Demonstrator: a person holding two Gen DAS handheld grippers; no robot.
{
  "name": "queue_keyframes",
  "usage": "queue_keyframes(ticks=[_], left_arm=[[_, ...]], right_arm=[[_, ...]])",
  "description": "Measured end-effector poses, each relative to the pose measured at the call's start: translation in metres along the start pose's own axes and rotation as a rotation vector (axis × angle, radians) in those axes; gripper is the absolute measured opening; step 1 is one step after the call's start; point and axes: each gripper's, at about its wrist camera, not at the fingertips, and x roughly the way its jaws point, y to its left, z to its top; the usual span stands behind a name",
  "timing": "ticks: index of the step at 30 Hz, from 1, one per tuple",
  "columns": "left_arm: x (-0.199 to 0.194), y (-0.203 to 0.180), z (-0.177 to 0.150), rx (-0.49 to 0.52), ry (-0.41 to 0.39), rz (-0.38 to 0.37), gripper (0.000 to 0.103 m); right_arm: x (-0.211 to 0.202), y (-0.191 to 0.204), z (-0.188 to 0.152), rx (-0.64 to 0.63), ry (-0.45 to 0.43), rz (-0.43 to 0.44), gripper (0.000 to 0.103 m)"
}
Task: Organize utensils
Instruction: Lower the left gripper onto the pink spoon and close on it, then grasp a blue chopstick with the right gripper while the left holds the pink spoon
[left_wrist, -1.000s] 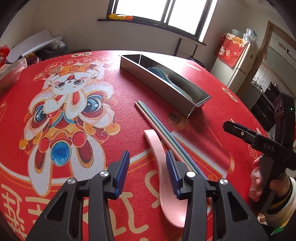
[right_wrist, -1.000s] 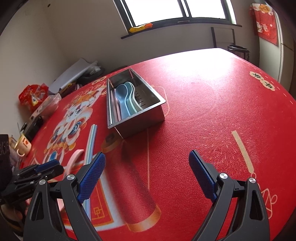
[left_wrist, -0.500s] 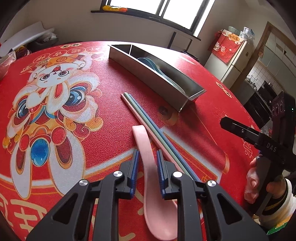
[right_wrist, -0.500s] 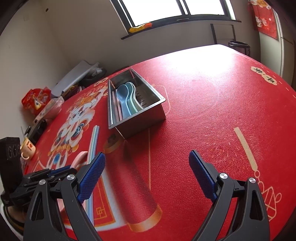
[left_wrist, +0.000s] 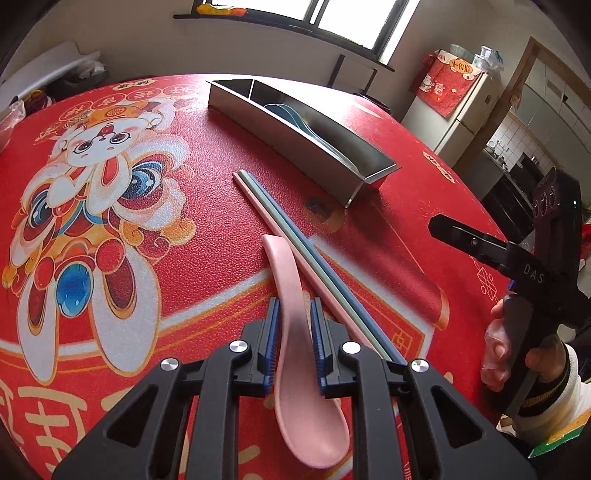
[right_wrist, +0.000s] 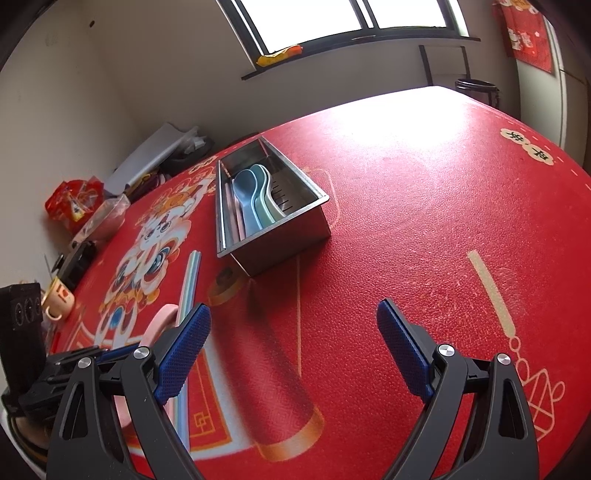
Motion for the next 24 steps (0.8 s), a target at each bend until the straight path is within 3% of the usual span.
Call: queue_keyframes(ticks=[11,24], left_arm=[[-0.006,-0.007,-0.014,0.042,0.033,-0.039,0.011],[0.006,-0.004,-0.001,0.031,0.012,0.031,0.007]], right_arm=[[-0.001,-0.001,0.000,0.010,0.003,0.009,0.088],[0.000,-0.002,0.000,0.016,0.004,0.033,0.088]])
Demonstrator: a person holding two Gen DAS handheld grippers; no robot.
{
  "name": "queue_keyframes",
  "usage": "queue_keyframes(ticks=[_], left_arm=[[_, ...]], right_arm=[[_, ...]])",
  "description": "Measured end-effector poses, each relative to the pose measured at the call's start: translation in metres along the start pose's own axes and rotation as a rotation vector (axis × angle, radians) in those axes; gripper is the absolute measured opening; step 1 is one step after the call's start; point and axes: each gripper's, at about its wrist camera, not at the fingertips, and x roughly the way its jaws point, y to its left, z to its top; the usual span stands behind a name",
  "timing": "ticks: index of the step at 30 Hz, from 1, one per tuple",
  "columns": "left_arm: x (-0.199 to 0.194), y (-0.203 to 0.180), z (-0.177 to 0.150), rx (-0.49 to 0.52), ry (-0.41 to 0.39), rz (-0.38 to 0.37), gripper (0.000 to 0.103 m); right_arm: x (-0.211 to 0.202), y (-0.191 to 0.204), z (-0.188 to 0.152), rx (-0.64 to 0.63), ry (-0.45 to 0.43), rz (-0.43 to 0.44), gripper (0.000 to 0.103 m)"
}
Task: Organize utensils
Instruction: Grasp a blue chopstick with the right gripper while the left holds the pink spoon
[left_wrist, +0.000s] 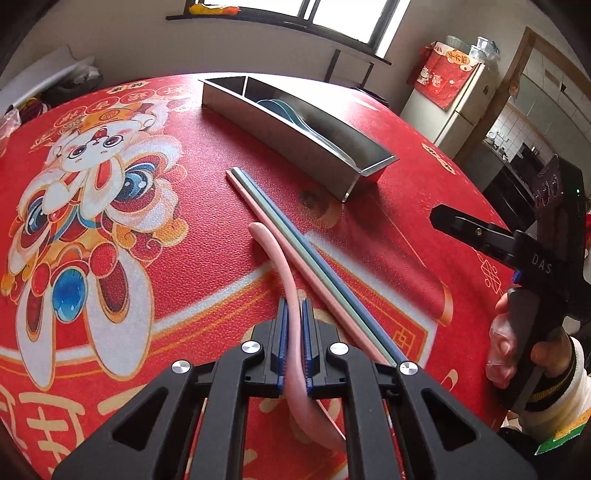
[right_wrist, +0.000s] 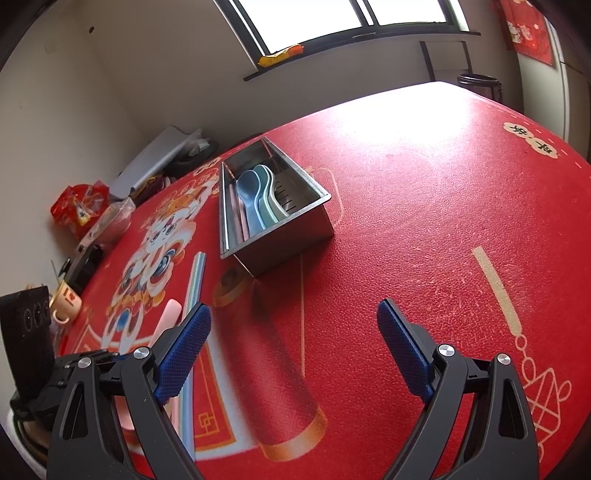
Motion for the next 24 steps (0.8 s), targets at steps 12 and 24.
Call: queue_keyframes(ticks=[12,24], left_arm=[[-0.039,0.051,-0.021,-0.037,-0.042,0.190,0.008],[-0.043,0.068,-0.026,-0.055,-0.083,0.204,0.008]], right_arm=[[0.010,0.033,-0.001,-0.187,0.062,-0.040,0.087],[0.040,0.084,-0.004,-0.354,0.216,-0.008,0.033]])
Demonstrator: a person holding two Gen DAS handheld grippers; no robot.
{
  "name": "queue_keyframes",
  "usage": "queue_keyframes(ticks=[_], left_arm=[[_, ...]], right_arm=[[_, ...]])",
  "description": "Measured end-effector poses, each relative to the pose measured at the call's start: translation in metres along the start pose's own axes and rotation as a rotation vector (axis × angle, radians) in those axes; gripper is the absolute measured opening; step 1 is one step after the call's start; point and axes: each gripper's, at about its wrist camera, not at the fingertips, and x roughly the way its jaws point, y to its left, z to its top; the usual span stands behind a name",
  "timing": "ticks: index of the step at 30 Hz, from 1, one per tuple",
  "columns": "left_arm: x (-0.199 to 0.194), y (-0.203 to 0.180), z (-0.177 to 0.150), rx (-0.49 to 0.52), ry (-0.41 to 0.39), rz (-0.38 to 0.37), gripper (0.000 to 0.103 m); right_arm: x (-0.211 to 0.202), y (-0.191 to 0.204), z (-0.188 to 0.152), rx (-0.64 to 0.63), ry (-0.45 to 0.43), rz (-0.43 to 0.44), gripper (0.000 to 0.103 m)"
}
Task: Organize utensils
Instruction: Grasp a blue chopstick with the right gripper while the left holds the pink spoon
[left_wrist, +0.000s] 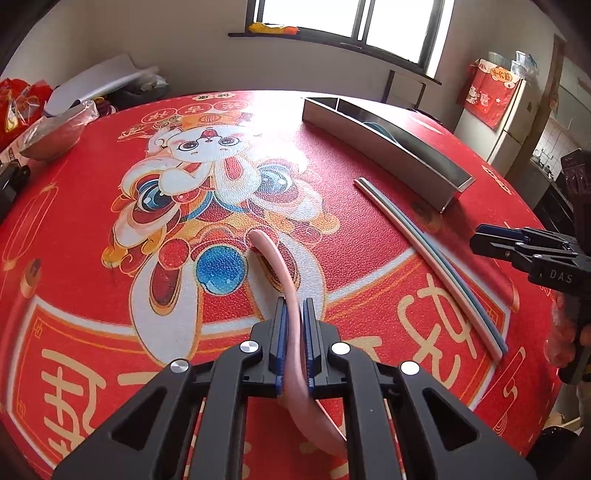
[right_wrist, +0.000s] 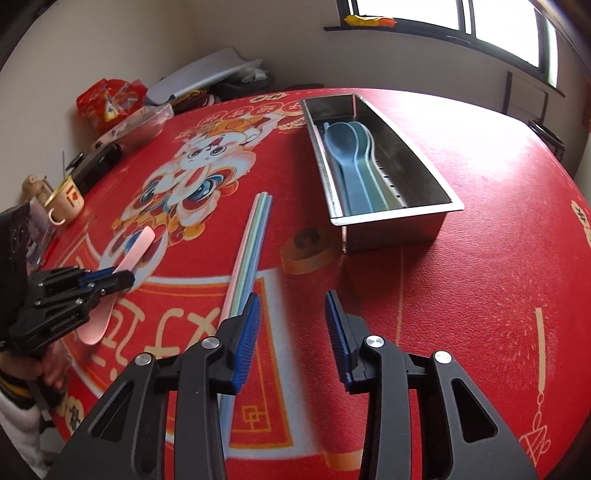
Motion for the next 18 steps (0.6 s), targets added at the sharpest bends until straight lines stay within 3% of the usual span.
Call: queue_keyframes(ticks=[8,18], left_arm=[[0.000,0.002,0.000,-0.012,-0.002,-0.010,0.008],[0.000,0.004,0.000,-0.016,-0.003,-0.015,0.008]], right_arm=[[0.025,0.018,0.008,-0.009,0.055,0.005,0.025],[0.020,0.016,0.005,-0.032,0.063,-0.049,0.024]])
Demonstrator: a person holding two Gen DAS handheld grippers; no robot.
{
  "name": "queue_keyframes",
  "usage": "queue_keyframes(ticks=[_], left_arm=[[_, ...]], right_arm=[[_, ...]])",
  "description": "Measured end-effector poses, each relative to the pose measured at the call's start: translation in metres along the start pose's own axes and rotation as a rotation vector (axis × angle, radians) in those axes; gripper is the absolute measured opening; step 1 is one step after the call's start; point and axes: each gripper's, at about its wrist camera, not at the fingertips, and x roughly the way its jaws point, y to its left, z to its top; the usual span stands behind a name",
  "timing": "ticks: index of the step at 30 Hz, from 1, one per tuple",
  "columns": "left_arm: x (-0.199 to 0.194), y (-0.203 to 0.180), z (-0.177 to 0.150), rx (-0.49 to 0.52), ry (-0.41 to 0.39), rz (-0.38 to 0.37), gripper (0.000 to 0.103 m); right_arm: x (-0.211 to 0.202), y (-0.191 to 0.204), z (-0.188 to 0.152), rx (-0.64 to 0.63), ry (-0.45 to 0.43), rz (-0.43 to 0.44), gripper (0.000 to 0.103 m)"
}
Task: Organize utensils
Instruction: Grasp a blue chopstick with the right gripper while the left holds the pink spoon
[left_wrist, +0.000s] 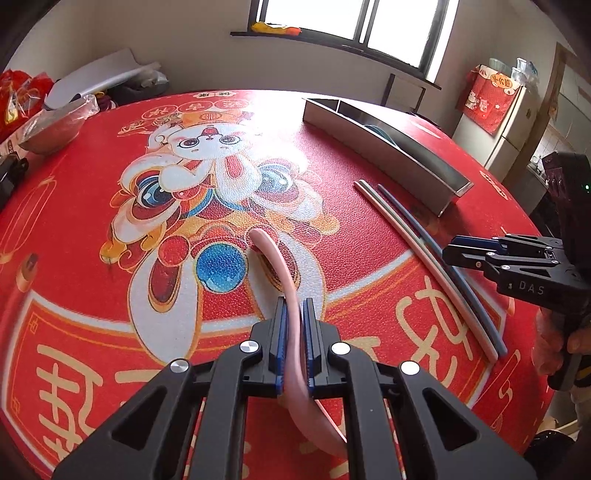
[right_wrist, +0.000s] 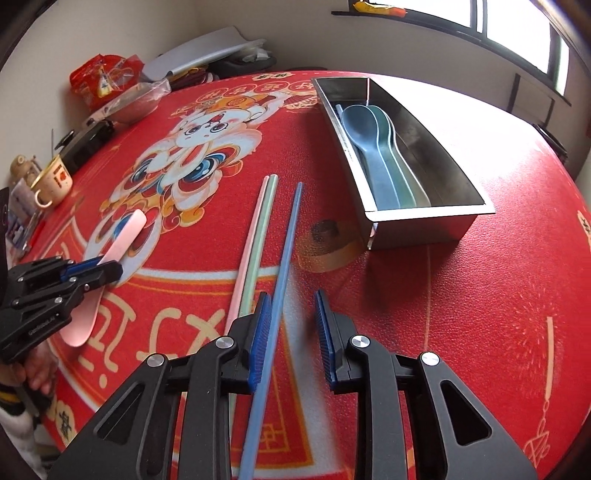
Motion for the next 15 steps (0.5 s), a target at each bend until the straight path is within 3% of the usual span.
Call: queue_keyframes(ticks=[9,12,15], left_arm=[[0.000,-0.004,0.000,0.010,0.000,0.013,0.008],[0.000,-0.004,0.000,0.006,0.000,0.008,0.008],[0.000,-0.004,0.000,0.011,0.000,0.013,0.008]], right_arm=[[-0.012,0.012,-0.025,-0.103,0.018,-0.030,0.021],[-0.015,0.015,-0.028,-0.144,0.015,-0.024,0.010],[-0.014,0.009,-0.026,-0.131,0.001,-0.033,0.008]])
